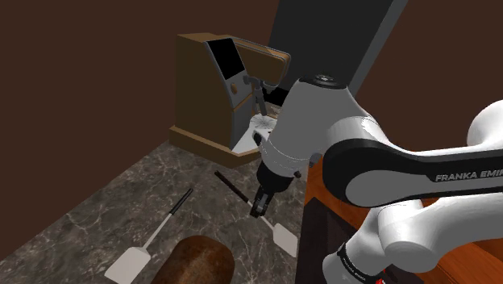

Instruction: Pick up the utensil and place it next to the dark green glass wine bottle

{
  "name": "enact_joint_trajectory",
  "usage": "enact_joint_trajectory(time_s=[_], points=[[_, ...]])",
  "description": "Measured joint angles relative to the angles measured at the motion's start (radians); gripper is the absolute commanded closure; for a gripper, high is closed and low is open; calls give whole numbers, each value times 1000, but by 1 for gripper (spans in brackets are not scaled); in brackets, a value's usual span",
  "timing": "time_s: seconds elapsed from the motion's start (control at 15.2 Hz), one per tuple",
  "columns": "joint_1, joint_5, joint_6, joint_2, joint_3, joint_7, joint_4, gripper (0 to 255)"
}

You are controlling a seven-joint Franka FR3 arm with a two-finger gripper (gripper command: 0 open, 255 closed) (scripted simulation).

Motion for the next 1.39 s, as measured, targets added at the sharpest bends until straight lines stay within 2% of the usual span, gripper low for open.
enact_joint_trajectory(time_s=[1.39], points=[[-17,-45,-288,-28,-59,7,260,255]])
